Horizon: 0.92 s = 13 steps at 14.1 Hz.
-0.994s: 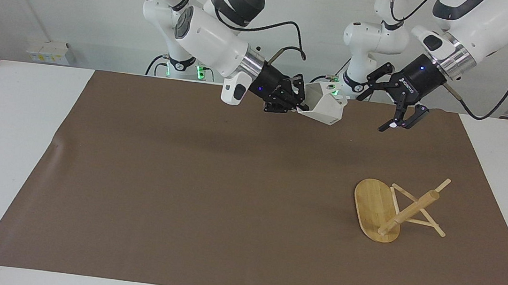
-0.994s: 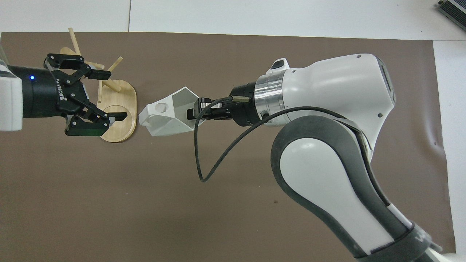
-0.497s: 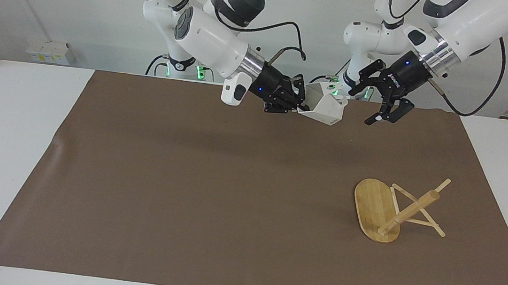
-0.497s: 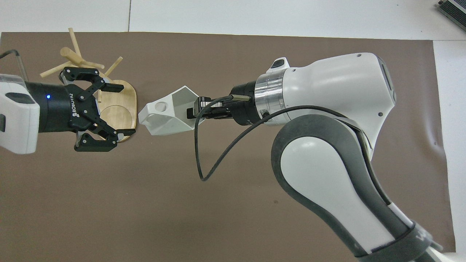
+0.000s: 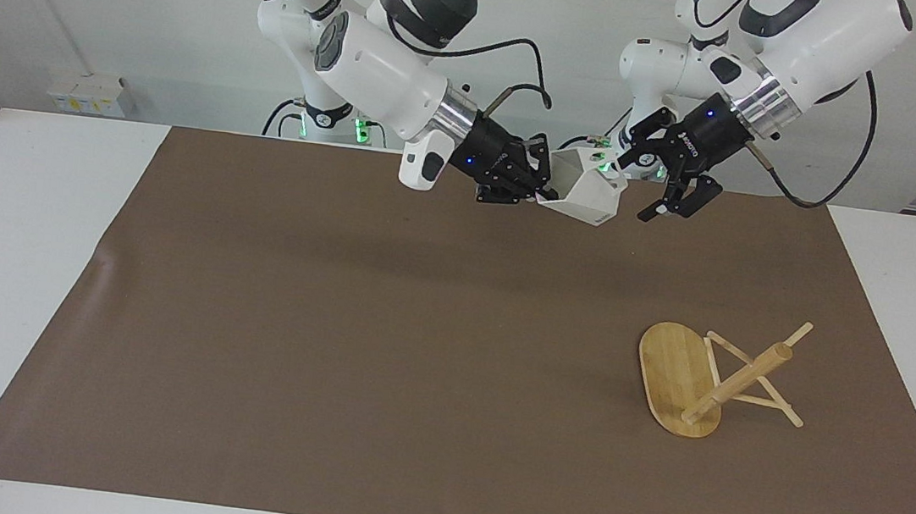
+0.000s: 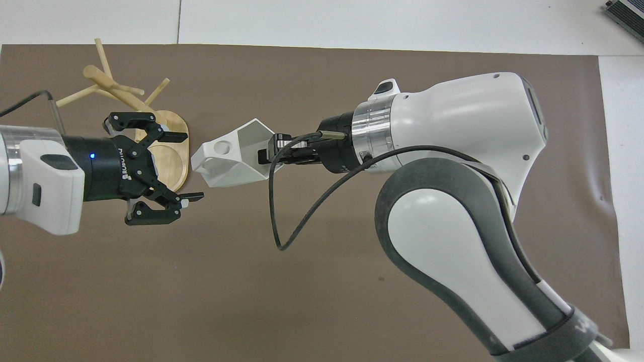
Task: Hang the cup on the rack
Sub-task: 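Hold the cup with the right gripper while the left gripper reaches it, then close the left gripper on the white cup held by the right gripper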
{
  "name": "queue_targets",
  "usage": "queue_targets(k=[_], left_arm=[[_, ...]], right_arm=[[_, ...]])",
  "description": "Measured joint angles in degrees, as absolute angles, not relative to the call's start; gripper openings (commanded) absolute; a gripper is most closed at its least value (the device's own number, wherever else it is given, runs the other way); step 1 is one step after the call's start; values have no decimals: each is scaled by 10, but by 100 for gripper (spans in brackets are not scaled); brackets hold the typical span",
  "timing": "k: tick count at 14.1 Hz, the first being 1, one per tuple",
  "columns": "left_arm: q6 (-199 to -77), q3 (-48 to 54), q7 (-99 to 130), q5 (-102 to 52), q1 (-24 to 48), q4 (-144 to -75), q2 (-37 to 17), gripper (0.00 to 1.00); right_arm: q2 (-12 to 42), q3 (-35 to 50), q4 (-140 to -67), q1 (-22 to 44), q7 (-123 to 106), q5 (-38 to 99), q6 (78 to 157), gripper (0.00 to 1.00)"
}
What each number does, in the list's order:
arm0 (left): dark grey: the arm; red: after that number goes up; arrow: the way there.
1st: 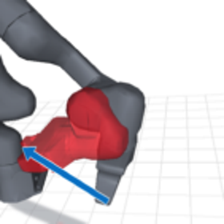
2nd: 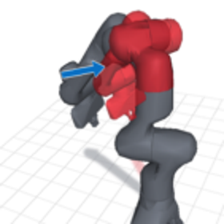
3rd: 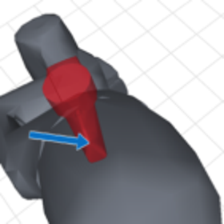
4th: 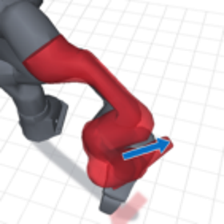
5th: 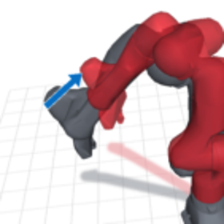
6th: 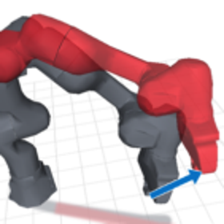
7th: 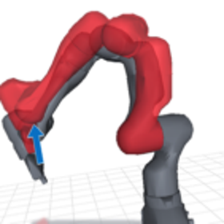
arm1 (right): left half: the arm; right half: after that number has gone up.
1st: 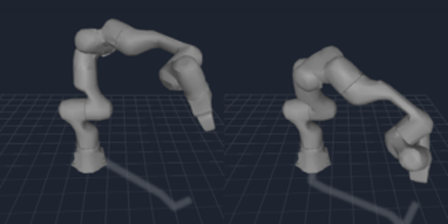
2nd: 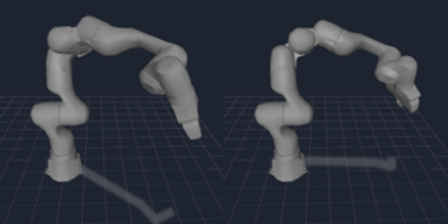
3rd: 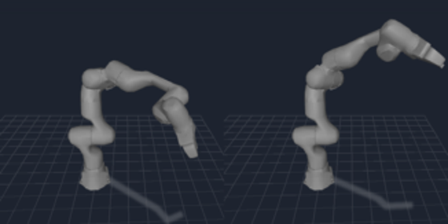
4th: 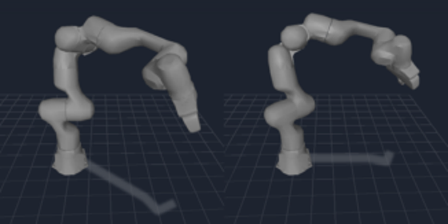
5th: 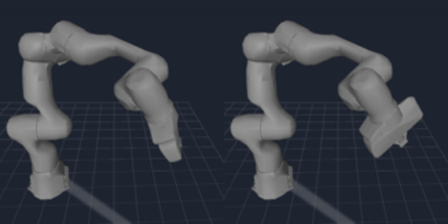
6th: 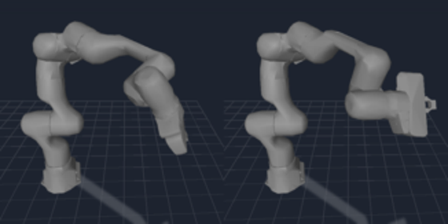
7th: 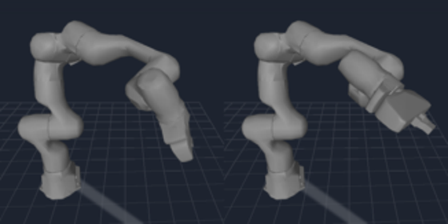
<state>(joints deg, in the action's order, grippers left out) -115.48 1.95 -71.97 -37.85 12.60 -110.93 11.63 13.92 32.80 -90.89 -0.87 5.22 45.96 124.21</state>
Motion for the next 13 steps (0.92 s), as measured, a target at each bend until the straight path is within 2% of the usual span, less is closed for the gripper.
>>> queue_targets(k=[4, 13], left_arm=[[-1211, 20, -720, -392, 147, -1135, 124, 100], [-1248, 21, -693, -397, 174, -1152, 130, 100]], right_arm=[[139, 333, -908, -8, 53, 460, 1246, 0], [141, 340, -909, -6, 64, 459, 1266, 0]])
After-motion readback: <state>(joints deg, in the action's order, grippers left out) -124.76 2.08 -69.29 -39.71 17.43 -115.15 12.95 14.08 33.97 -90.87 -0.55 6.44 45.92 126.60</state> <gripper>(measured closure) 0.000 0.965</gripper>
